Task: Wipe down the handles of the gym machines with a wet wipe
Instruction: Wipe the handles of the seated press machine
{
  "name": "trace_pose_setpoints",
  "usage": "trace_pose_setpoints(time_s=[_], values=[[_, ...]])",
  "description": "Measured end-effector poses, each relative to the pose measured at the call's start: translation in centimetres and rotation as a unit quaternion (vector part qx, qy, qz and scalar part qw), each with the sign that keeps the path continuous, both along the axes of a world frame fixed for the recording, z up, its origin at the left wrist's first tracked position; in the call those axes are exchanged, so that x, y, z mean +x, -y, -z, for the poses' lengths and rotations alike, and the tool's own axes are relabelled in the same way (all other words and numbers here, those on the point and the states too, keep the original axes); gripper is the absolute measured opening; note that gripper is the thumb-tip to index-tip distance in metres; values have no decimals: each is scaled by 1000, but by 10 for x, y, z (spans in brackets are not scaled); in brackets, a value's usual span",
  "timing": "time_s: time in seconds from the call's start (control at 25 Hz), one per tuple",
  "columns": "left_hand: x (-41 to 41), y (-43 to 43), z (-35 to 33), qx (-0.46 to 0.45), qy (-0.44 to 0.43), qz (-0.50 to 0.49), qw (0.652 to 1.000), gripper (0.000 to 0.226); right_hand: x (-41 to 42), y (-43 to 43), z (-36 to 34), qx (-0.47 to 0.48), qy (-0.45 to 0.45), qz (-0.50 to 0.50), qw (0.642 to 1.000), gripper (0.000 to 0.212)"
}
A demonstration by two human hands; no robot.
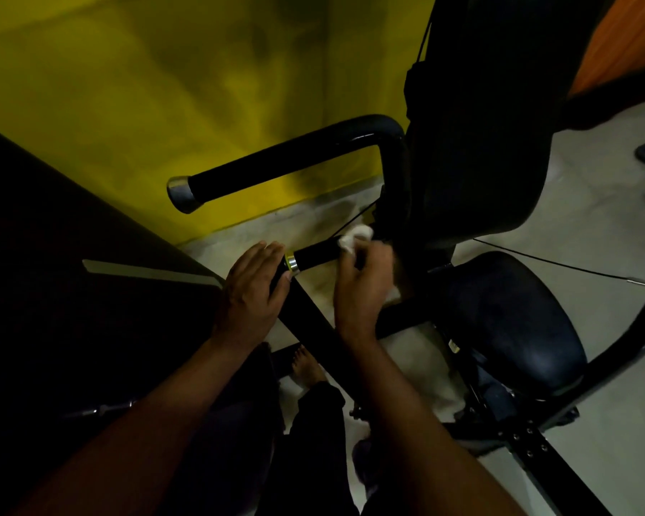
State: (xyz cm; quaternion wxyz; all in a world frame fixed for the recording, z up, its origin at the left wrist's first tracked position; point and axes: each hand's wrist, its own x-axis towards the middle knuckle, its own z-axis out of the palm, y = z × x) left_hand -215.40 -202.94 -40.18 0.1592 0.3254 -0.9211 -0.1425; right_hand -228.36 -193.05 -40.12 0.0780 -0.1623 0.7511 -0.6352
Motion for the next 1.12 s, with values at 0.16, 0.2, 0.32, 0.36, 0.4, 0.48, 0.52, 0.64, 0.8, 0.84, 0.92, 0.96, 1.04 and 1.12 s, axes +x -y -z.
trace_pose_setpoints(time_s=[0.16,0.2,0.32,0.36,0.4,0.48,0.52,0.64,0.8,0.84,0.92,0.96,1.04,1.12], values=[[0,-2,0,15,-1,-1,1000,54,-22,-2,13,195,-273,-87,938,28],[0,-2,0,15,-1,0,1000,54,-24,-3,12,210,-302,-101,925,32],[-1,-2,1,11,-5,4,1000,52,-41,-8,9,219,-439,-193,850,31],[-2,-2,2,9,-9,9,1000,51,-51,-7,3,230,-423,-194,855,27],[-2,-2,2,3,-12,14,1000,50,-59,-5,-4,249,-401,-194,860,23],[-4,-1,3,-18,-16,21,999,46,-71,0,-15,299,-425,-240,820,22],[-6,0,2,-28,-18,24,999,45,-77,1,-19,324,-456,-275,782,24],[-10,-1,2,-31,-20,25,999,44,-81,1,-27,384,-450,-310,744,30],[-17,-1,2,-13,-7,29,999,44,-75,6,-31,397,-463,-302,733,37],[-18,-1,2,-17,-7,36,999,44,-76,7,-32,410,-449,-298,736,33],[-20,-1,2,-40,-15,42,998,40,-68,1,-25,401,-437,-281,755,29],[-20,-3,2,-46,-17,42,998,39,-61,-8,-20,371,-438,-258,777,30],[-22,-7,2,-56,-15,43,997,38,-49,-23,-11,242,-373,-165,881,26],[-28,-6,1,-68,-8,40,997,38,-32,-23,-5,97,-141,-40,984,18]])
